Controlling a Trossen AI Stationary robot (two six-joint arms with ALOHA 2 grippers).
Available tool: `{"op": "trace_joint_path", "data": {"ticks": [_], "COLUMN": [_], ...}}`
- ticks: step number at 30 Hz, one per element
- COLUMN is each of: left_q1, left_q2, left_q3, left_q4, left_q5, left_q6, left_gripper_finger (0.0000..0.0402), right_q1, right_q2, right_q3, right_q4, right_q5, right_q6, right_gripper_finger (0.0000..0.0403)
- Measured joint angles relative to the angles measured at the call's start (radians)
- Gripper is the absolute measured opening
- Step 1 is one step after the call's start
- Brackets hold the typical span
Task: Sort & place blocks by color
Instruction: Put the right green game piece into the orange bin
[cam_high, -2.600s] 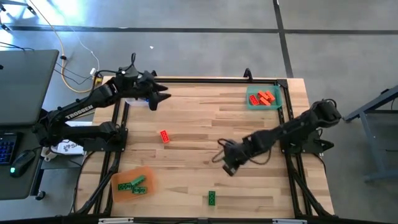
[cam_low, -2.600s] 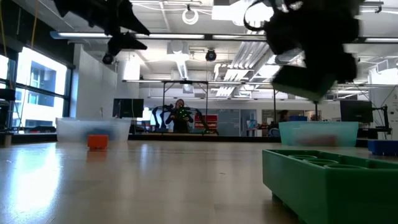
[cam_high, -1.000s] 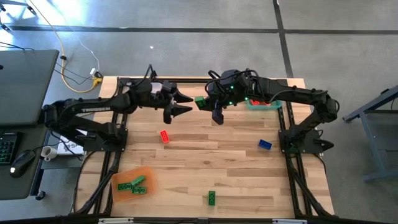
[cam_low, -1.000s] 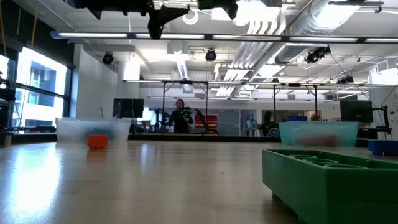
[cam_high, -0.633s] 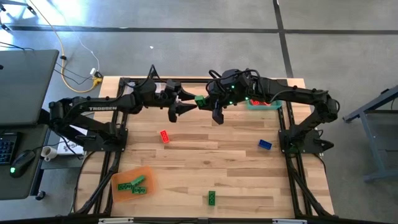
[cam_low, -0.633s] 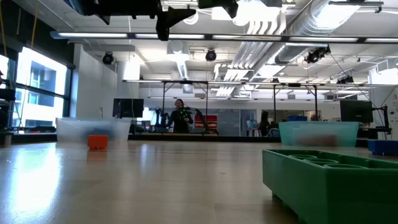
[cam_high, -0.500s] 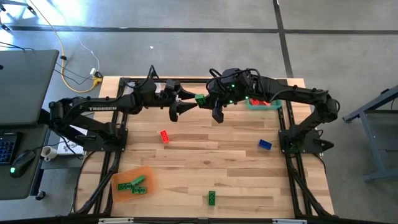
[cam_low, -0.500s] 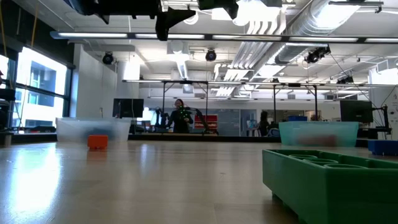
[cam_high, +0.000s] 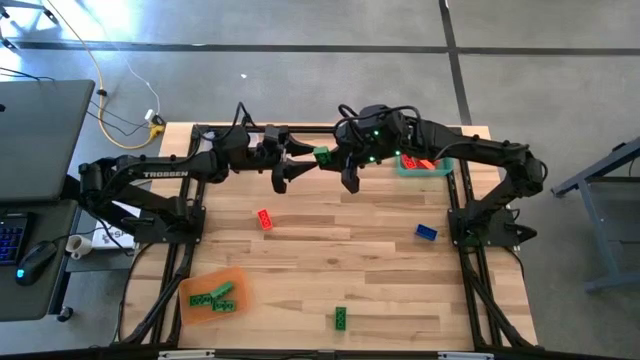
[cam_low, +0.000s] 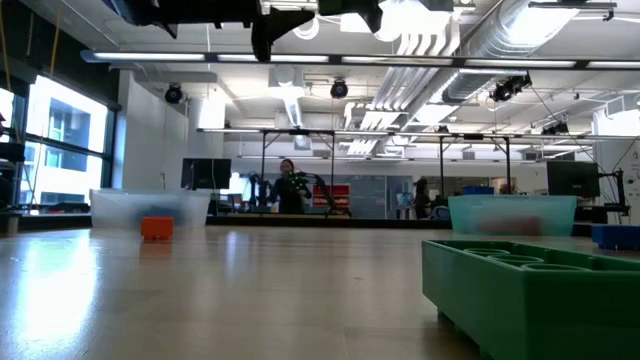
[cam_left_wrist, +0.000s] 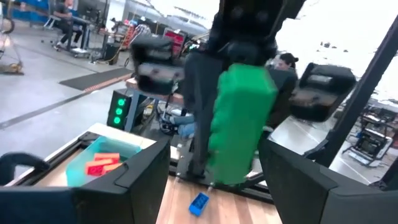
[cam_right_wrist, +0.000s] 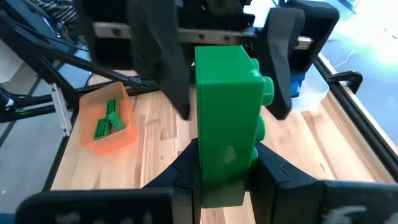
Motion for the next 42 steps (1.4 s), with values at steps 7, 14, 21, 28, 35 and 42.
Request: {"op": "trace_joint_path", "data": {"ticks": [7, 14, 21, 28, 35, 42], "left_q1": [-0.001, 0.0, 0.0, -0.002, -0.002, -0.005], "left_q2": [-0.001, -0.001, -0.001, -0.001, -0.001, -0.001], "left_q3": [0.003, 0.003, 0.003, 0.003, 0.003, 0.001], "left_q4": [0.013, 0.069, 0.092, 0.092, 0.093, 0.107], "left_q5": [0.048, 0.007, -0.026, -0.012, -0.011, -0.011], "left_q6": [0.007, 0.01, 0.01, 0.008, -0.032, -0.032], "left_gripper_finger": [0.0236, 0.0236, 0.0236, 0.0234, 0.0158, 0.0064], "right_q1": [-0.018, -0.025, -0.004, -0.004, -0.004, -0.005], "right_q2": [-0.002, -0.002, 0.03, 0.036, 0.036, 0.035], "right_q3": [-0.003, -0.003, -0.003, -0.002, -0.002, -0.002], "right_q4": [-0.002, 0.006, 0.07, 0.099, 0.118, 0.114], "right_q5": [-0.007, -0.046, -0.056, -0.061, -0.066, -0.066], "right_q6": [-0.025, -0.016, 0.007, 0.025, 0.035, 0.068], "right_gripper_finger": [0.0065, 0.0065, 0.0065, 0.0065, 0.0065, 0.0092]}}
